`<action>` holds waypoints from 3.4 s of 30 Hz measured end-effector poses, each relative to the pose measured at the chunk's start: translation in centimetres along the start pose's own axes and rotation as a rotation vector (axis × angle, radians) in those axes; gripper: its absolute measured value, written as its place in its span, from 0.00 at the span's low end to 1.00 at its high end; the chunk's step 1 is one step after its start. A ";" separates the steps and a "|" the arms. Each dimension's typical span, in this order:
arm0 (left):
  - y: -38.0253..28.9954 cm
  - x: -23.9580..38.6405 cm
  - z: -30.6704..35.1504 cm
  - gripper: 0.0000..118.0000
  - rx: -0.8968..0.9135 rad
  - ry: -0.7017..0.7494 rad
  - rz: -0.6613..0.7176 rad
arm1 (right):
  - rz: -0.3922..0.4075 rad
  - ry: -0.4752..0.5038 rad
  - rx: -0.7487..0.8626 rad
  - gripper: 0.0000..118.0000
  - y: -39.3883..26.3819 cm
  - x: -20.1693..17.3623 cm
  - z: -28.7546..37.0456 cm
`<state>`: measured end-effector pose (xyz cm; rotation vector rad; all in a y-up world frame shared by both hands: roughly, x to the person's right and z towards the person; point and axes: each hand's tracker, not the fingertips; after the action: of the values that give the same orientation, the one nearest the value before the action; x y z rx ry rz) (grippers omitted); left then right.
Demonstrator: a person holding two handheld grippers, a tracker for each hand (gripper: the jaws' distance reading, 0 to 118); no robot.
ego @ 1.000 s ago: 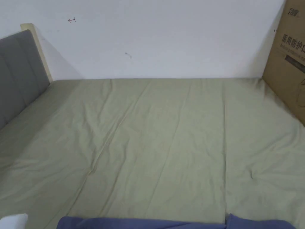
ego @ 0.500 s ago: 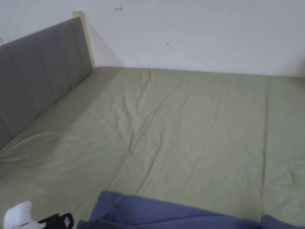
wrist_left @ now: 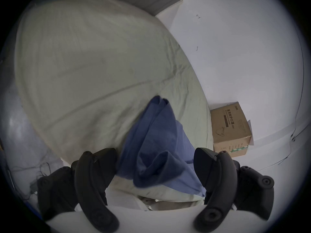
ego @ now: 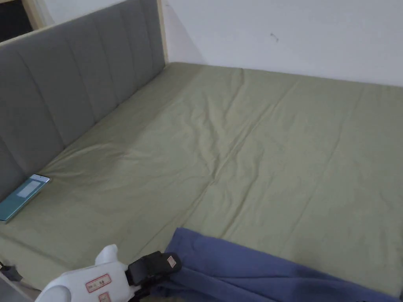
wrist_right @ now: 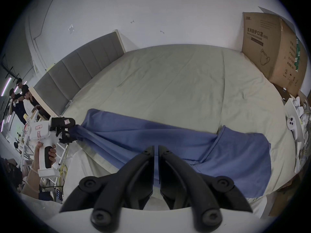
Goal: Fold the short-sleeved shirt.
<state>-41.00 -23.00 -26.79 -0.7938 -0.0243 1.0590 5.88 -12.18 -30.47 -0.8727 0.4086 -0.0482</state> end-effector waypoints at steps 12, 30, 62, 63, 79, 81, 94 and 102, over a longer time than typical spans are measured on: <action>0.0 -0.3 -2.3 0.10 0.028 0.049 0.116 | -0.141 -0.054 -0.069 0.05 -0.8 4.0 -0.2; -16.8 28.4 -10.0 0.10 -0.199 0.002 -0.995 | -0.383 -0.160 0.023 0.05 -4.9 13.3 5.6; -20.9 22.7 -17.8 0.05 -0.618 -0.056 -0.631 | -0.492 -0.223 -0.021 0.05 -8.8 16.6 6.8; -21.2 22.7 -17.4 0.05 -0.645 -0.084 -0.634 | -0.490 -0.222 -0.033 0.05 -8.8 16.7 6.7; -11.0 18.8 -9.3 0.95 -0.358 -0.177 -0.428 | -0.436 -0.262 -0.051 0.05 -6.8 15.6 6.8; -9.4 15.9 -8.8 0.97 -0.329 -0.142 -0.346 | -0.417 -0.244 -0.058 0.05 -6.3 14.9 6.3; -9.5 7.2 -13.7 0.39 -0.448 -0.321 0.055 | -0.246 -0.202 -0.130 0.05 -3.8 10.5 3.8; -9.3 7.4 -14.0 0.12 -0.481 -0.241 -0.069 | -0.214 -0.238 -0.168 0.05 -3.5 9.9 4.1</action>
<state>-24.74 -27.52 -34.05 -1.0822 -0.5242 1.0920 16.97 -13.49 -28.71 -1.0724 0.0964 -0.1069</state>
